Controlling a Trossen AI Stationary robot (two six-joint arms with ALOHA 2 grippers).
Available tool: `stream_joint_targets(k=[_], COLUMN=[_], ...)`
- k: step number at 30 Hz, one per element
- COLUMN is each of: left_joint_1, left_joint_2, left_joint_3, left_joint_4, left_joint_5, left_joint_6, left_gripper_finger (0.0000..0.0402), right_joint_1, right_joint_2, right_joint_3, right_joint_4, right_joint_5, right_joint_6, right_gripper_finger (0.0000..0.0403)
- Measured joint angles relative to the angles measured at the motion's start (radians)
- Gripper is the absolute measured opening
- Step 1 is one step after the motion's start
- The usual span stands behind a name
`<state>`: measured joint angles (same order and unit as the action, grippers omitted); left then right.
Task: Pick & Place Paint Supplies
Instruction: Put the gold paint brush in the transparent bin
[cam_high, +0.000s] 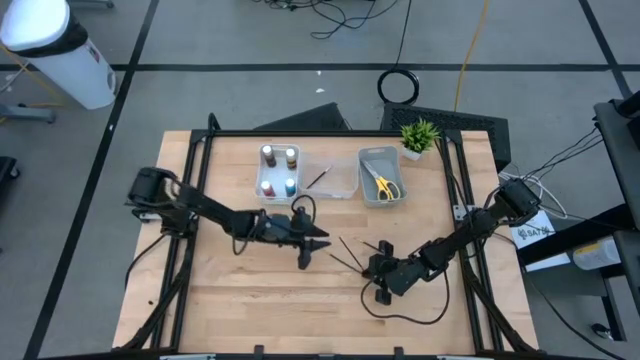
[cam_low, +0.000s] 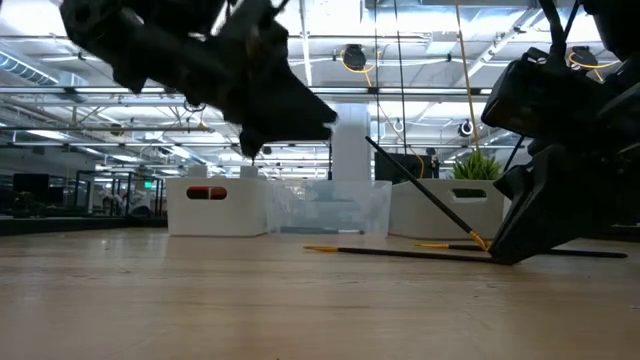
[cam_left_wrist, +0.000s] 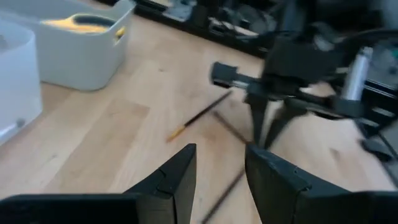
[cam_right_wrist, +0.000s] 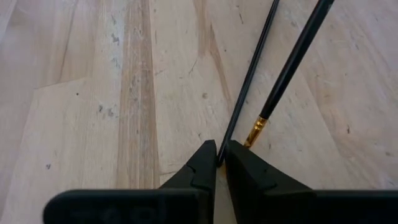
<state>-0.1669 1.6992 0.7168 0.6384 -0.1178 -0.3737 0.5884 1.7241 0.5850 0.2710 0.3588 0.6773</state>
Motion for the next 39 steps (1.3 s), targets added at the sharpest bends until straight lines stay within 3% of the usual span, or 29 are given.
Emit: stream_joint_targets(k=[5, 12, 19, 24, 27, 31, 35, 39], left_joint_1=[-0.011, 0.002, -0.011, -0.02, -0.019, -0.017, -0.011, 0.009], left_joint_2=[0.186, 0.367, 0.446, 0.465, 0.466, 0.466, 0.439, 0.315], left_joint_3=[0.0, 0.039, 0.19, 0.283, 0.318, 0.335, 0.335, 0.334], left_joint_4=[0.255, 0.544, 0.53, 0.429, 0.343, 0.276, 0.245, 0.125], left_joint_5=[-0.071, -0.001, 0.088, 0.092, 0.091, 0.099, 0.108, 0.097], left_joint_6=[-0.049, -0.078, -0.066, -0.065, -0.067, -0.059, -0.058, 0.024], left_gripper_finger=[0.0147, 0.0147, 0.0147, 0.0145, 0.0111, 0.0019, 0.0008, 0.0006], right_joint_1=[0.0, 0.0, 0.0, 0.0, 0.0, 0.0, 0.0, 0.0], right_joint_2=[0.0, 0.001, 0.001, 0.001, 0.001, 0.001, 0.001, 0.003], right_joint_3=[0.0, 0.0, 0.0, 0.0, 0.0, 0.0, 0.0, -0.001], right_joint_4=[0.0, -0.001, 0.0, 0.001, 0.001, 0.0, 0.034, 0.138], right_joint_5=[0.0, 0.001, 0.001, 0.001, 0.001, 0.002, 0.005, 0.003], right_joint_6=[0.009, -0.002, -0.008, -0.005, -0.002, -0.003, -0.015, -0.08], right_gripper_finger=[0.0024, 0.0024, 0.0023, 0.0023, 0.0023, 0.0023, 0.0023, 0.0024])
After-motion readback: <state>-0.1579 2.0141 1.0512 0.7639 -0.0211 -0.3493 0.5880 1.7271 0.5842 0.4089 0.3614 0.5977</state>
